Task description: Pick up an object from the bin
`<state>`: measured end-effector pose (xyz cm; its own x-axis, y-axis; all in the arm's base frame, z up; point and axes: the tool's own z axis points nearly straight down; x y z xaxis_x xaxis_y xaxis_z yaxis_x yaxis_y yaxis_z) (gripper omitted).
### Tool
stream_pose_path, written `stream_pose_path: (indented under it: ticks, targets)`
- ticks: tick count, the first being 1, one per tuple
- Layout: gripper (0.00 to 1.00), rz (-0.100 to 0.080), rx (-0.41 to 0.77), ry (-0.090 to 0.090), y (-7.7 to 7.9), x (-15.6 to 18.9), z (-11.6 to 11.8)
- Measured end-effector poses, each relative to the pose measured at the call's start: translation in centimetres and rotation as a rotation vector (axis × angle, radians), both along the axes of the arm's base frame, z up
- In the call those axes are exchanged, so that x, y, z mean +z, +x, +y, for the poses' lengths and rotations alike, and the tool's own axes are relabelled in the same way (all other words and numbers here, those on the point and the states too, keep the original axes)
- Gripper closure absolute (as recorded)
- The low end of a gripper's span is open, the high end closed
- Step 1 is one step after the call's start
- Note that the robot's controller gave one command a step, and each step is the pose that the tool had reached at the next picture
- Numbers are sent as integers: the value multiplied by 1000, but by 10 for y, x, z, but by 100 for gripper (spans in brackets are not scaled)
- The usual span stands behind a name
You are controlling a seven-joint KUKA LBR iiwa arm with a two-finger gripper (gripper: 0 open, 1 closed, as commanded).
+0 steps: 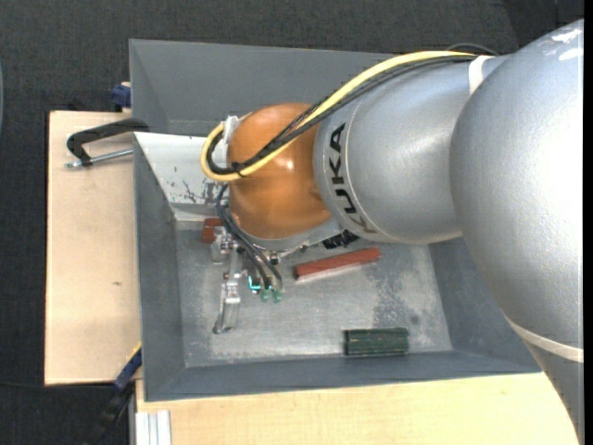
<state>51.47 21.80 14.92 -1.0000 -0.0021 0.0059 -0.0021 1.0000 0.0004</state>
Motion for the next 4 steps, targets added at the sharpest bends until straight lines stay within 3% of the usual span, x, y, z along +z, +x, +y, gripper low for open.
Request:
stream_pose_path:
  ticks: [1,2,3,4]
  targets:
    - [0,-3,0,1,1,2,0]
    - [0,-12,-59,4,-4,-40,-10]
    - [0,2,30,-1,0,-18,-38]
    - [100,-3,168,0,-1,-55,-82]
